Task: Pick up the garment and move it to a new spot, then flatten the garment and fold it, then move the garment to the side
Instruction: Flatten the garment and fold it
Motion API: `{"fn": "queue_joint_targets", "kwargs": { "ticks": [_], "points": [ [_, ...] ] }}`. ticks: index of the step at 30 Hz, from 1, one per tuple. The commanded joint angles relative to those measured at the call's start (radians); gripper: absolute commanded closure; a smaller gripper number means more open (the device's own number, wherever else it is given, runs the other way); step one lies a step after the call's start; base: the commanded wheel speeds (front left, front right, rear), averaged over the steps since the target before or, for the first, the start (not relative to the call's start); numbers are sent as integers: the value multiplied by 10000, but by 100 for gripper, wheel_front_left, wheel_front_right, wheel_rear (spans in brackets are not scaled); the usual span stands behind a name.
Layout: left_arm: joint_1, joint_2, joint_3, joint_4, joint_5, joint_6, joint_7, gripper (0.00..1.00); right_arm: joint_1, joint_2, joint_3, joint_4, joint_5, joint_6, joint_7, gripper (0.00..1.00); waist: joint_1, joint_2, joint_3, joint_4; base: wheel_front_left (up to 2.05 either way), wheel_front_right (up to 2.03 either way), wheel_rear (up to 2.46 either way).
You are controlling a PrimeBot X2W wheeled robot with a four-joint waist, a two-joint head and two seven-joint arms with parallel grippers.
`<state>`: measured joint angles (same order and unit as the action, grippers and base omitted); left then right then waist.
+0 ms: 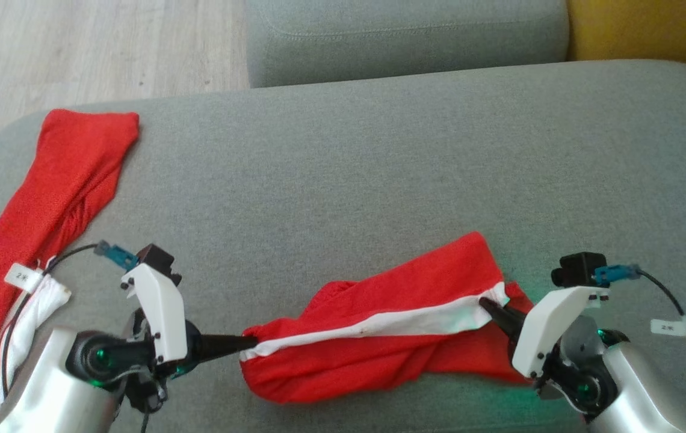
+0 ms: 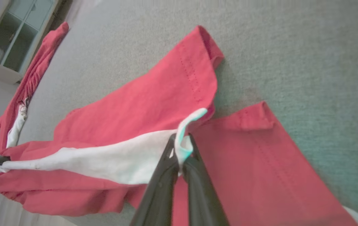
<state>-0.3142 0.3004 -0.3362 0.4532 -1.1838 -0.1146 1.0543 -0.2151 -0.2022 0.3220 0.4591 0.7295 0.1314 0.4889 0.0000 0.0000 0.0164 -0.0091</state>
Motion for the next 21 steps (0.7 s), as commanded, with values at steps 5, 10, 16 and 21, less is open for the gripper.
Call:
{"fn": "queue_joint_targets", "kwargs": {
  "ticks": [5,10,16,21],
  "points": [
    [-500,379,759,-766,-156,-79,-344,100,-466,-355,111,-760,236,-7,-499,100,0,0,-193,34,0,0,0],
    [-842,280,1058,-1588,-184,-105,-945,100,-775,-579,-84,-1568,654,-7,-651,100,0,0,18,38,0,0,0],
    [-2463,61,1054,-1927,511,140,-1566,100,-2535,-1073,-224,-1923,1181,-7,182,100,0,0,1012,29,0,0,0],
    [-4290,-199,840,-1253,1392,298,-2167,100,-4358,-1146,-513,-1518,1951,-7,793,100,0,0,1975,99,0,0,0]
  ]
}}
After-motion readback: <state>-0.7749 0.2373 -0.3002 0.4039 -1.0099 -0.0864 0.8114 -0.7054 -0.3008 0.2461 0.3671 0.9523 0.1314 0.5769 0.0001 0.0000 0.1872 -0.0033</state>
